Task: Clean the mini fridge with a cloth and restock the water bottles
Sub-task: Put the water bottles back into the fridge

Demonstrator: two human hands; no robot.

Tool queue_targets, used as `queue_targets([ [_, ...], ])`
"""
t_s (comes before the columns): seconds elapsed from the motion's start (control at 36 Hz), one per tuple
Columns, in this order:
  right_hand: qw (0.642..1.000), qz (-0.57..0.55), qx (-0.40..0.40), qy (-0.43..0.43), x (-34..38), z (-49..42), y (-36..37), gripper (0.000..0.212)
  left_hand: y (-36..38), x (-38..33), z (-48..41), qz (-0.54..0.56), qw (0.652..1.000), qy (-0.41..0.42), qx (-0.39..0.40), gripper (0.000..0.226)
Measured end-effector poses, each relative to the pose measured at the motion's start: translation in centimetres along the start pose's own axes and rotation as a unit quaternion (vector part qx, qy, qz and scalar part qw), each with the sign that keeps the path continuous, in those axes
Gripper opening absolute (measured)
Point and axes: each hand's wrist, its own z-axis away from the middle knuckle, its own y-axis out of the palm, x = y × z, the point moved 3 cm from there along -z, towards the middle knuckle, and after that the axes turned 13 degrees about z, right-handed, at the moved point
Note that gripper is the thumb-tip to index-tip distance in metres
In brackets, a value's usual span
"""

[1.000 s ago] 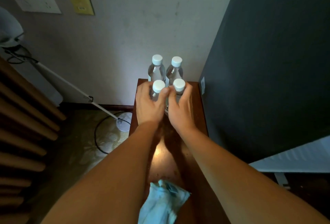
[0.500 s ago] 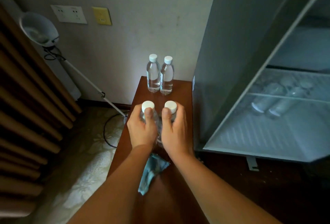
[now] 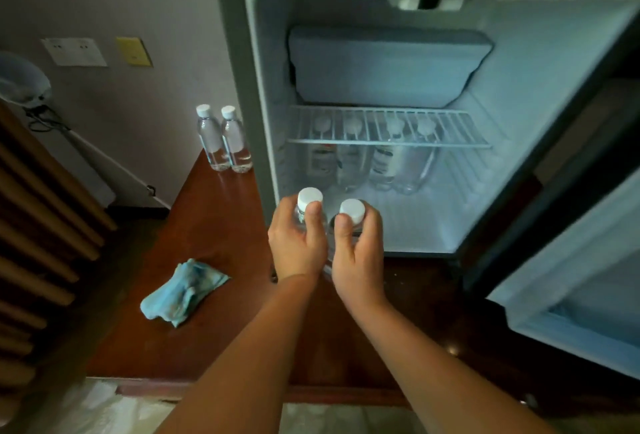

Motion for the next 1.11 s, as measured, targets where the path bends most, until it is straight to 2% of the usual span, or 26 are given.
queue_targets([
  [0.06,1.000,0.008,-0.011,-0.003,-1.4,-1.9,-2.4,0.049,3.4,-0.4,0.4,0.020,0.999,-0.019,0.016,0.062],
  [0.25,0.997,0.029,-0.066,0.015,-6.9,-7.9,-5.7,0.035,12.2,1.4,-0.1,0.077,0.993,-0.044,0.075,0.065],
  [0.36,0.995,0.025,-0.090,0.030,-9.4,-10.6,-5.8,0.046,15.4,3.3,-0.1,0.086,0.990,-0.045,0.105,0.060],
  [0.44,0.994,0.028,-0.100,0.020,-10.7,-11.8,-5.7,0.053,17.0,4.3,-0.4,0.106,0.988,-0.054,0.101,0.076],
  [0.67,0.988,0.034,-0.149,0.012,-12.2,-14.9,-5.4,0.053,20.1,5.7,-2.4,0.113,0.990,-0.036,0.076,0.084],
  [0.75,0.985,0.047,-0.166,0.000,-12.1,-16.1,-5.3,0.035,21.4,6.7,-2.7,0.120,0.989,-0.062,0.061,0.062],
  [0.81,0.985,0.051,-0.166,-0.011,-12.3,-16.8,-5.4,0.026,22.1,7.2,-3.0,0.116,0.989,-0.071,0.059,0.056],
  [0.97,0.986,0.051,-0.161,-0.010,-13.1,-17.4,-5.2,0.038,22.8,7.5,-3.5,0.110,0.990,-0.047,0.072,0.060],
  [1.11,0.984,0.071,-0.162,0.002,-12.8,-17.3,-5.3,0.040,22.4,7.1,-3.5,0.085,0.988,-0.069,0.108,0.074],
])
